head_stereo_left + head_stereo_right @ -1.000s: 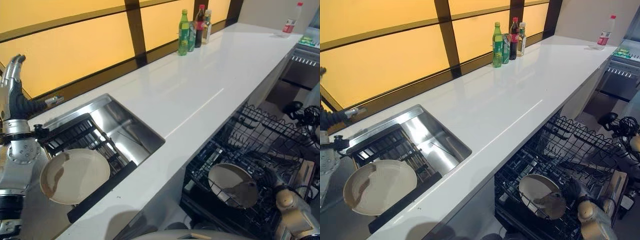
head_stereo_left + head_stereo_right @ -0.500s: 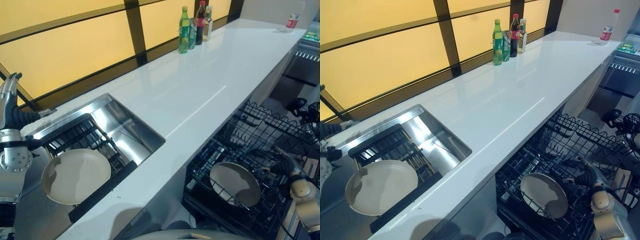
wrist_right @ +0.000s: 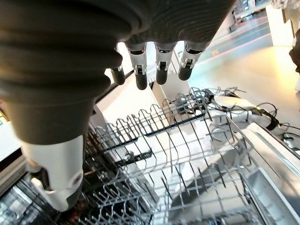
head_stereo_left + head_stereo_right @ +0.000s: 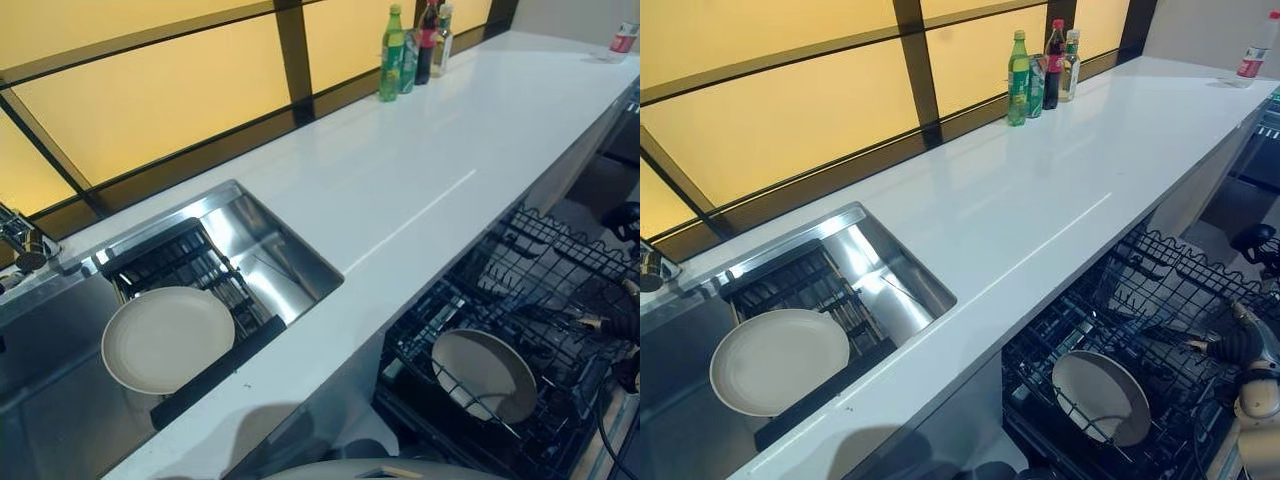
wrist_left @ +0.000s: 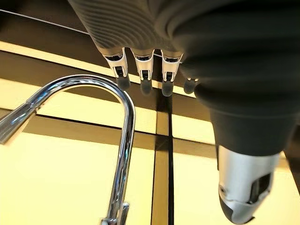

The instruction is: Pick up plates and place into dishwasher.

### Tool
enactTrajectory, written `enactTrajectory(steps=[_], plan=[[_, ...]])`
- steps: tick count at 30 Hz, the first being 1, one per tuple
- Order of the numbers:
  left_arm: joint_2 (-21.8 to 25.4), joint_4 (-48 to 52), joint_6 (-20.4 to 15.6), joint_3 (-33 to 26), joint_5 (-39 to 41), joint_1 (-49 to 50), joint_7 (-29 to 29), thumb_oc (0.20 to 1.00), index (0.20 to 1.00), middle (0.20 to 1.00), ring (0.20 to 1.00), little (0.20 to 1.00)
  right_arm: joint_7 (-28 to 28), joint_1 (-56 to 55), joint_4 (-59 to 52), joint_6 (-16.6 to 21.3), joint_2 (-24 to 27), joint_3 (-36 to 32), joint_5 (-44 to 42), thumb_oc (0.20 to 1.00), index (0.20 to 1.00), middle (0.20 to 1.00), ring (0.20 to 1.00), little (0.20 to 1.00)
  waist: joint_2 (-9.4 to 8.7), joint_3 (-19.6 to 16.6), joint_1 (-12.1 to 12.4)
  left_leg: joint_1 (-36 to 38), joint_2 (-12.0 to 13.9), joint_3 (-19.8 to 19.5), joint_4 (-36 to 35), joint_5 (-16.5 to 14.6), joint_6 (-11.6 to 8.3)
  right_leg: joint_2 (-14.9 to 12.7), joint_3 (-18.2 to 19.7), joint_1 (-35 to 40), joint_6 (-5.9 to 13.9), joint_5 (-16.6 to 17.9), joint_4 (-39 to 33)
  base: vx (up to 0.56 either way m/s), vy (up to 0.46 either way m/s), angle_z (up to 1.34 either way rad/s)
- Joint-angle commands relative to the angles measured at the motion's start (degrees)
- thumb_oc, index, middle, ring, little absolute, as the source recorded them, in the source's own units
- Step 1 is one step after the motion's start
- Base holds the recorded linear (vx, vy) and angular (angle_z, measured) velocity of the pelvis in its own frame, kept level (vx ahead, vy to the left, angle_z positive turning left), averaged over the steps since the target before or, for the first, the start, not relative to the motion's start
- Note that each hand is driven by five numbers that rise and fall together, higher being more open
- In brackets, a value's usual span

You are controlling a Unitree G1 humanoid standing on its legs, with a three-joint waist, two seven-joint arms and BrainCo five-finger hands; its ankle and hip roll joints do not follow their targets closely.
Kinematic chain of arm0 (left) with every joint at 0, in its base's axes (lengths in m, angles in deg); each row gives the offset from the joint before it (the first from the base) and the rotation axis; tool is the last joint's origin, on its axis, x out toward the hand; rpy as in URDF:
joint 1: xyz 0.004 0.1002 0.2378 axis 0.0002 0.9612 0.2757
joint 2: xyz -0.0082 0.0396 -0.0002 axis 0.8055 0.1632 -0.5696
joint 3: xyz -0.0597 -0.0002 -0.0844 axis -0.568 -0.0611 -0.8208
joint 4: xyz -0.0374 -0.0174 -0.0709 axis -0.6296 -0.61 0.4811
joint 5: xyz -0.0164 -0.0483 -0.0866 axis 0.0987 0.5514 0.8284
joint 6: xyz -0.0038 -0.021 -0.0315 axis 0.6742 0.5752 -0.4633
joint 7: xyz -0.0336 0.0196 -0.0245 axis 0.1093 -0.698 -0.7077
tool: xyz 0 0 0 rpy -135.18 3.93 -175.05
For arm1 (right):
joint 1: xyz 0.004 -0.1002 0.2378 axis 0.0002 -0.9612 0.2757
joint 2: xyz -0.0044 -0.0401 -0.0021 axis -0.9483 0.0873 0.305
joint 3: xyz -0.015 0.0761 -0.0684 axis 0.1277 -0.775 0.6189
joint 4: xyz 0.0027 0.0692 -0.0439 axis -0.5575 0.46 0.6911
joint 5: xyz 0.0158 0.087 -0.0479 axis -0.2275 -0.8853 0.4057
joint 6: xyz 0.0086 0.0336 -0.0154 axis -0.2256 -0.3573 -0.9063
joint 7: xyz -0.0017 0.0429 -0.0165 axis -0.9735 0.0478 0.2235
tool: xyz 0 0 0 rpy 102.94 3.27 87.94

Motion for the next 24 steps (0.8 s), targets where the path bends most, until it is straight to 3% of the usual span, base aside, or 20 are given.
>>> enactTrajectory(steps=[1,4,10,13,18,24], plan=[[5.0,-0.2,-3.1,-5.6,-4.2,0.8,2.5,1.000,1.000,1.000,1.000,1.000,6.7,2.2,-4.0,3.8,2.0,-3.2,-1.8,1.000,1.000,1.000,1.000,1.000,-3.00,-1.3,-0.6,-4.7,-1.9,-0.2,0.8,2.2,3.84,-1.6,-1.2,3.4,1.98,-7.2,2.3,0.01,0.047,0.09],[5.2,0.1,-4.2,-4.1,-4.9,1.2,3.3,1.000,1.000,1.000,1.000,1.000,14.0,4.1,-4.5,6.8,1.8,-3.6,-4.0,1.000,1.000,1.000,1.000,1.000,-2.65,-1.1,-0.1,-4.9,-2.2,-0.6,0.8,2.2,3.95,-2.0,-1.7,3.3,2.05,-7.2,2.6,0.00,0.052,0.06],[5.4,-0.3,-5.5,2.9,-7.0,-2.4,3.8,1.000,1.000,1.000,1.000,1.000,28.5,11.3,-8.8,18.8,1.8,-1.3,-5.3,1.000,1.000,1.000,1.000,1.000,-2.01,-1.0,1.9,-5.5,-2.9,-1.8,1.0,1.8,4.31,-2.7,-3.0,3.6,2.30,-7.3,2.7,0.00,0.046,0.04],[5.6,-0.8,-7.1,7.0,-9.2,-4.7,4.0,1.000,1.000,1.000,1.000,1.000,29.6,13.5,-10.6,22.8,2.7,0.6,-5.8,1.000,1.000,1.000,1.000,1.000,-2.10,-1.2,3.0,-6.0,-3.2,-2.6,1.1,1.7,4.41,-3.1,-3.9,3.6,2.45,-7.4,2.7,0.00,0.030,0.18],[6.9,-1.4,-9.8,12.3,-12.5,-6.7,3.9,1.000,1.000,1.000,1.000,1.000,28.6,16.0,-11.6,26.5,3.8,2.5,-7.2,1.000,1.000,1.000,1.000,1.000,-2.28,-1.6,4.4,-6.5,-3.6,-3.8,1.2,1.4,4.55,-3.5,-5.2,4.1,2.49,-7.7,2.7,0.02,0.026,0.09],[9.4,-1.9,-8.4,19.4,-12.6,-9.3,1.1,1.000,1.000,1.000,1.000,1.000,29.0,18.5,-11.7,28.8,5.1,5.4,-9.0,1.000,1.000,1.000,1.000,1.000,-2.52,-1.5,6.1,-7.0,-4.5,-5.4,1.3,1.2,4.89,-4.0,-6.7,4.5,2.65,-7.9,3.1,0.01,0.019,0.20]])
